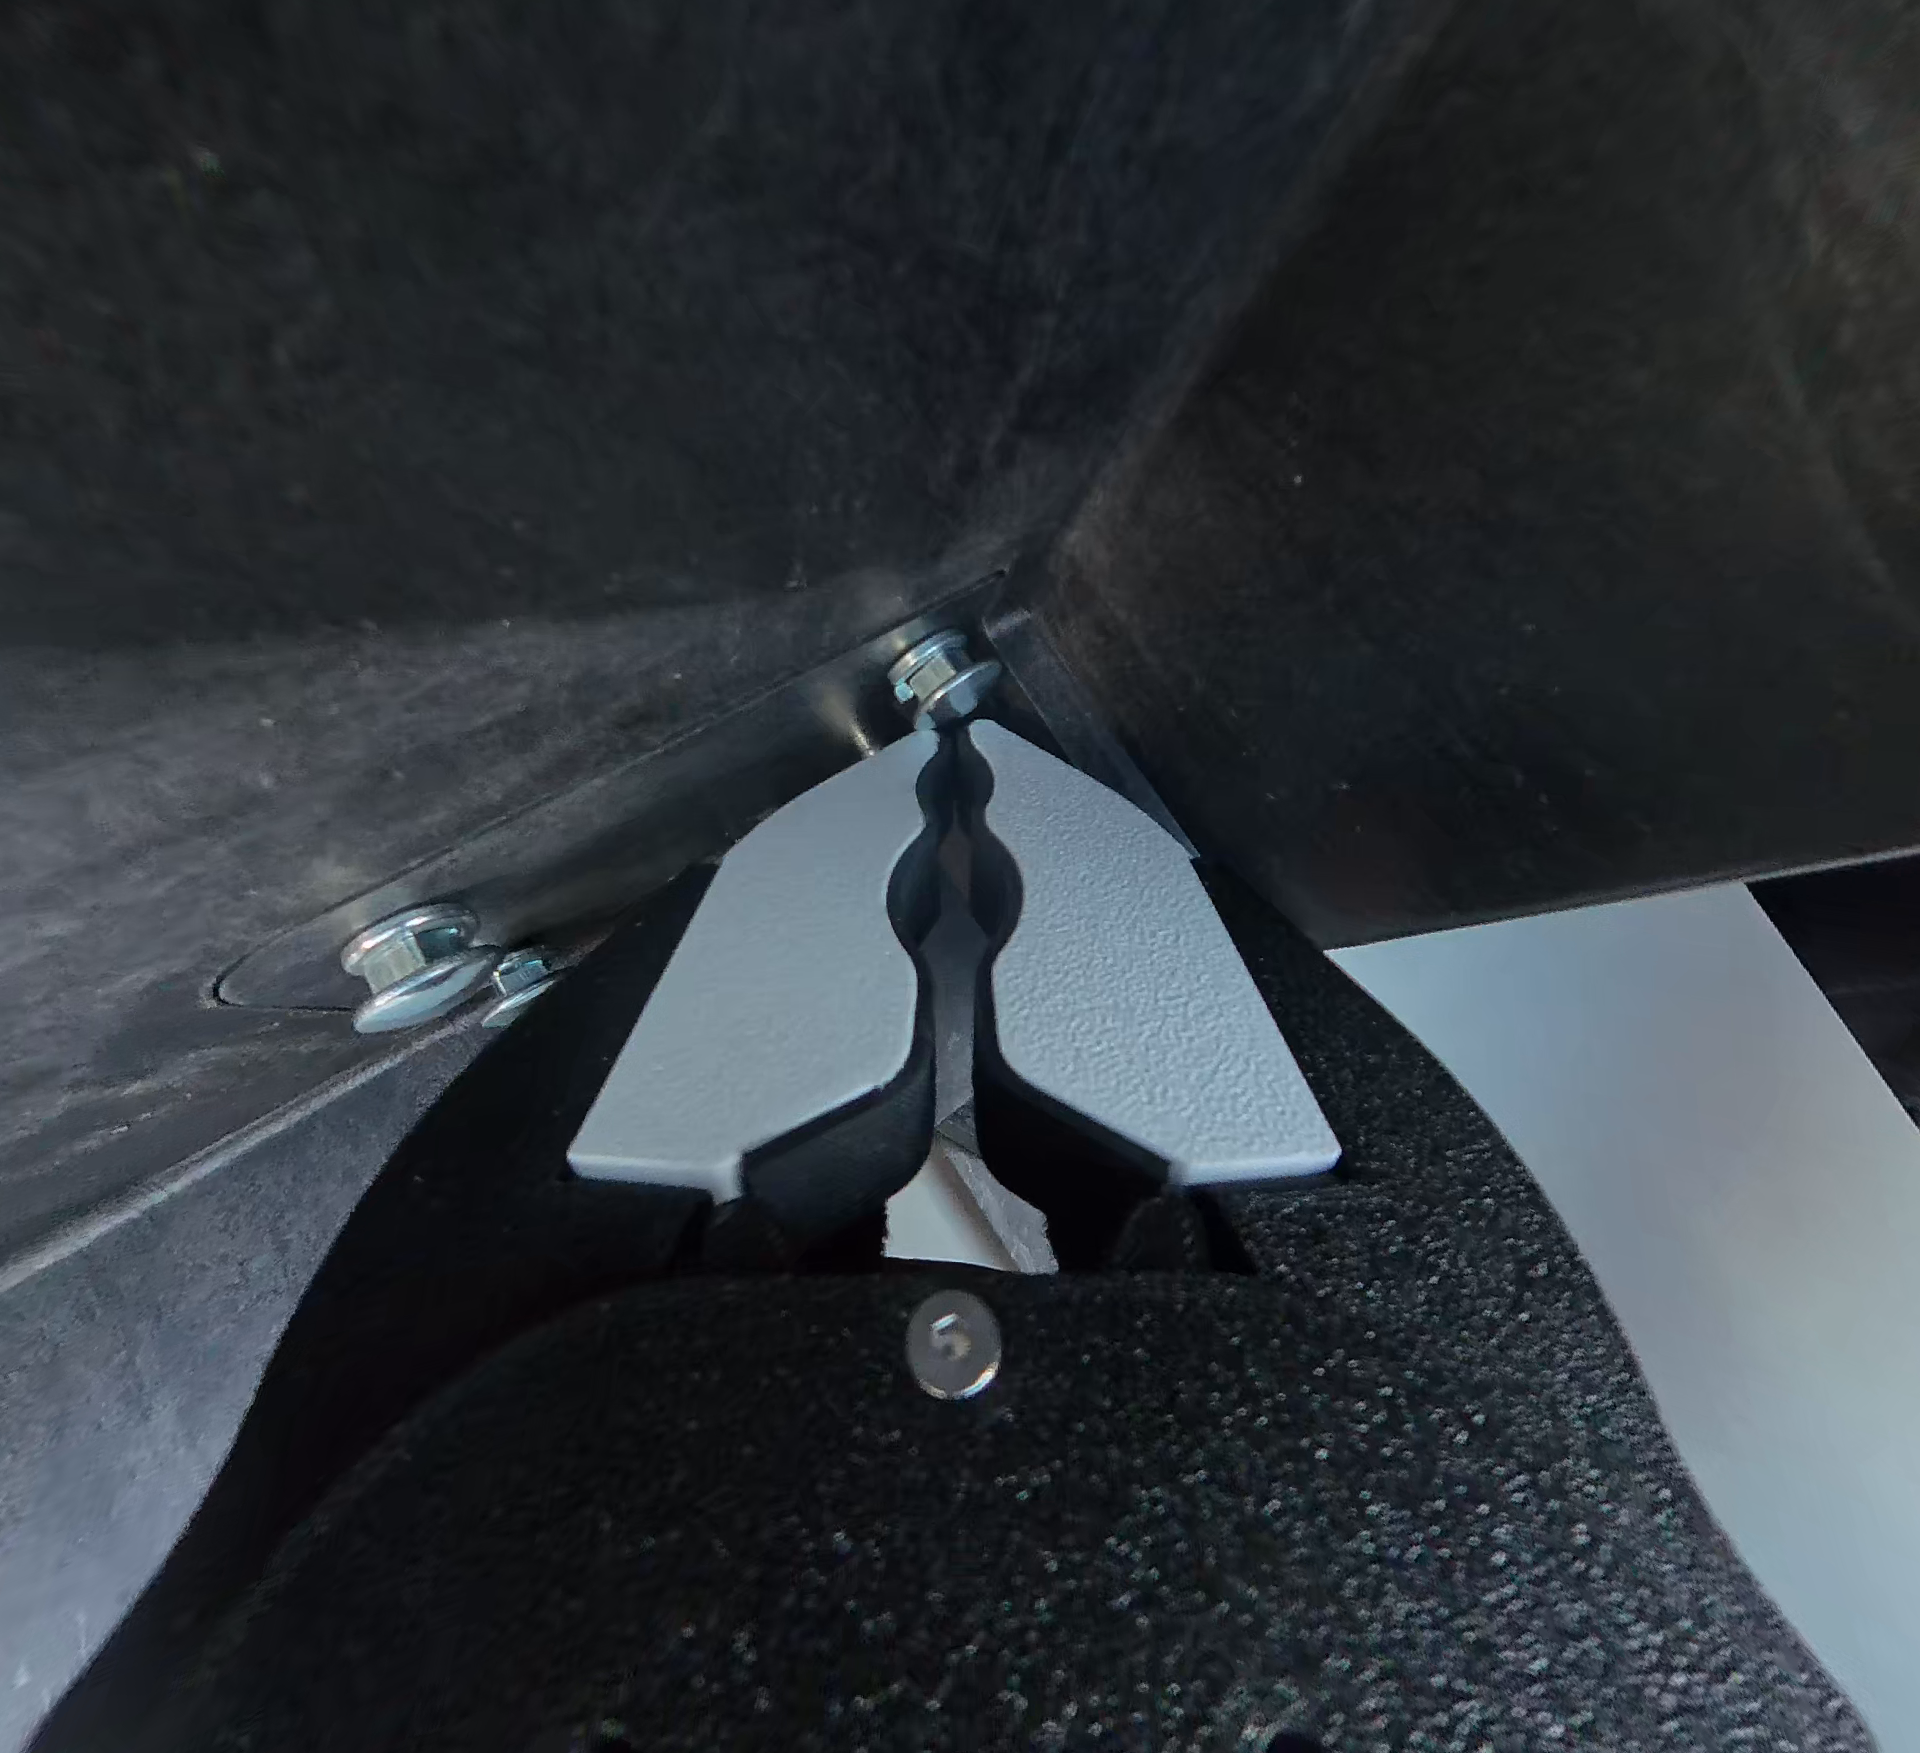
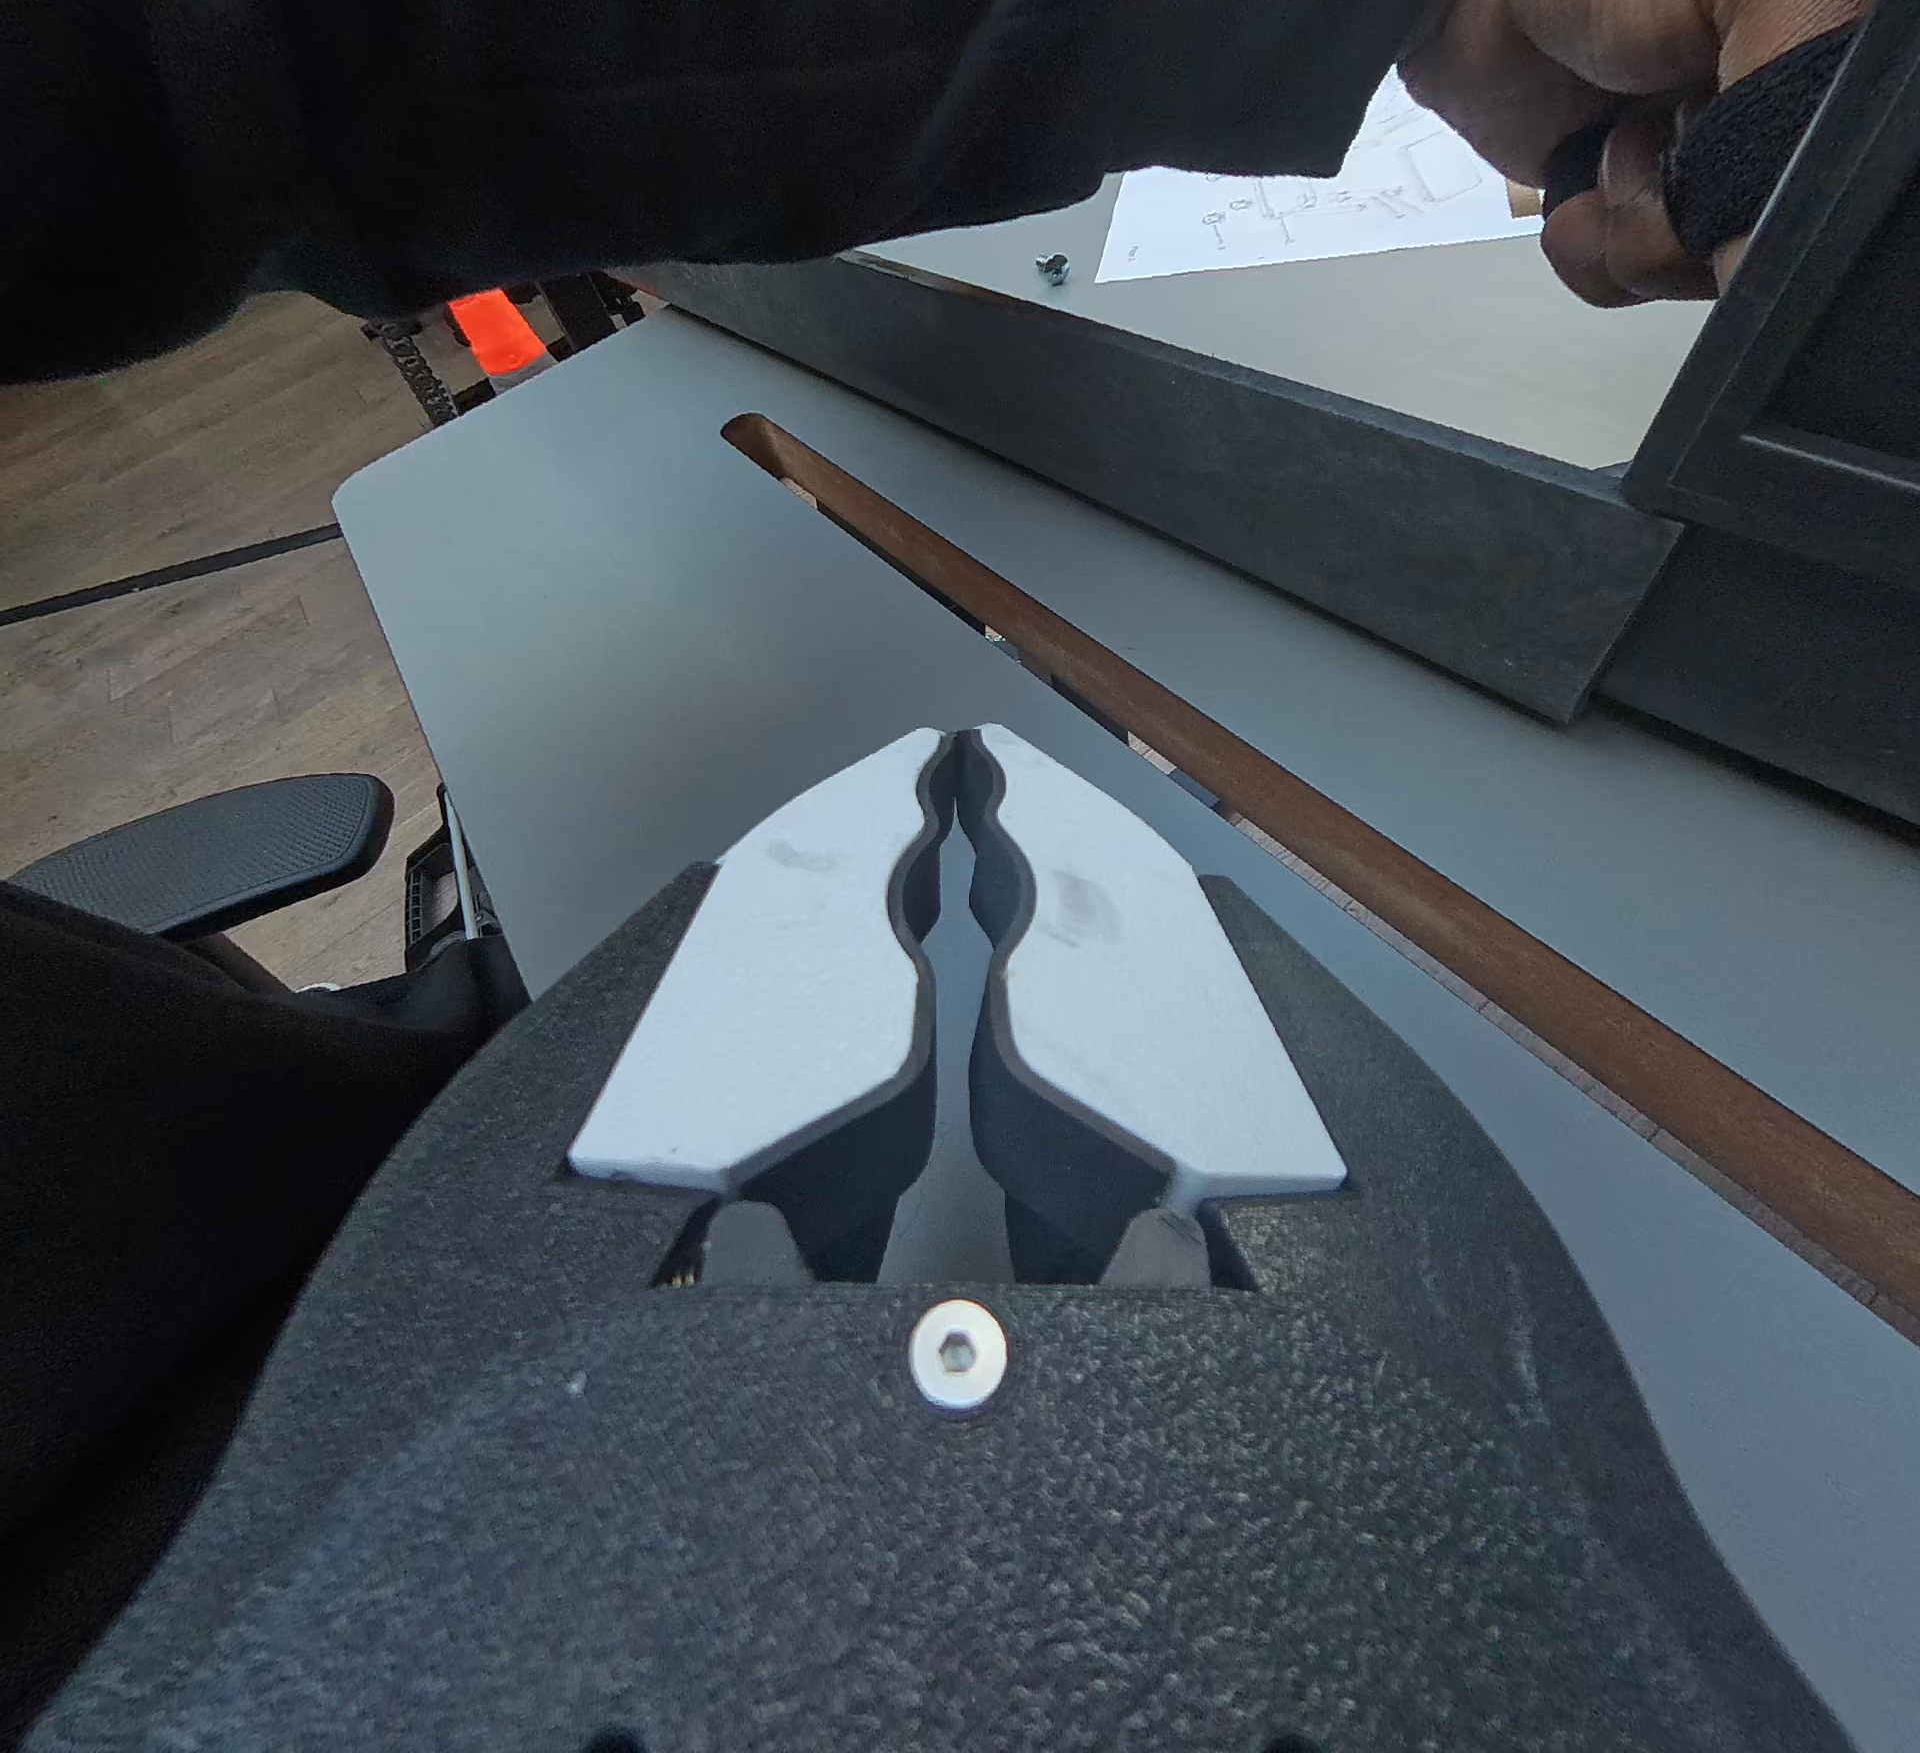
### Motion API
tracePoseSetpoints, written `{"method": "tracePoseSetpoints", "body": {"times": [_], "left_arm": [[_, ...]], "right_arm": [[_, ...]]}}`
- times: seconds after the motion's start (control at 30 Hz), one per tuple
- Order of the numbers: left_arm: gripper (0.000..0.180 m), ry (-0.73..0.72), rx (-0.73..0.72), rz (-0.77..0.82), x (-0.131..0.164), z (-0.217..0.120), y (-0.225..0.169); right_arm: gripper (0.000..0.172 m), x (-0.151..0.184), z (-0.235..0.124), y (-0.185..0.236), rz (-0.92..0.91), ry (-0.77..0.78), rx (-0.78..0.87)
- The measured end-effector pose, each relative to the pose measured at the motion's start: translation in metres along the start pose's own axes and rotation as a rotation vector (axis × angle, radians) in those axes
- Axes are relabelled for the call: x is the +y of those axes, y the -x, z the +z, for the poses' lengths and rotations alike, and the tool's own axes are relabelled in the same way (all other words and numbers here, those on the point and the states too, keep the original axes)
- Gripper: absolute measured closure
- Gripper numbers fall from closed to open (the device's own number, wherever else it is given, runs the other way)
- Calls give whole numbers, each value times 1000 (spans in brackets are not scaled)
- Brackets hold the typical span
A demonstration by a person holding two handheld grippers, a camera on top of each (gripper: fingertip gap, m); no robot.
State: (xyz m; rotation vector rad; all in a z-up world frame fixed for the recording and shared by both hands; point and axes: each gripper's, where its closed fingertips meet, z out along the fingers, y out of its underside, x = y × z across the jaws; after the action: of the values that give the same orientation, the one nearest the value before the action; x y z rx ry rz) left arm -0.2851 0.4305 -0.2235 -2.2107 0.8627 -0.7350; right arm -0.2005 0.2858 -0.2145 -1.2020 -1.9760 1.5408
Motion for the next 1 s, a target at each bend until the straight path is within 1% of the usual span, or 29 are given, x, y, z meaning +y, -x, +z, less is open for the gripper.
{"method": "tracePoseSetpoints", "body": {"times": [0.33,0.87,1.0], "left_arm": [[180,-12,-30,-12,-1,0,1],[180,-42,-124,13,-3,0,9],[180,-73,-147,14,-5,0,10]], "right_arm": [[172,-1,-1,0,3,-7,-7],[172,-1,-4,3,11,-17,-41],[172,0,-4,2,15,-10,-38]]}}
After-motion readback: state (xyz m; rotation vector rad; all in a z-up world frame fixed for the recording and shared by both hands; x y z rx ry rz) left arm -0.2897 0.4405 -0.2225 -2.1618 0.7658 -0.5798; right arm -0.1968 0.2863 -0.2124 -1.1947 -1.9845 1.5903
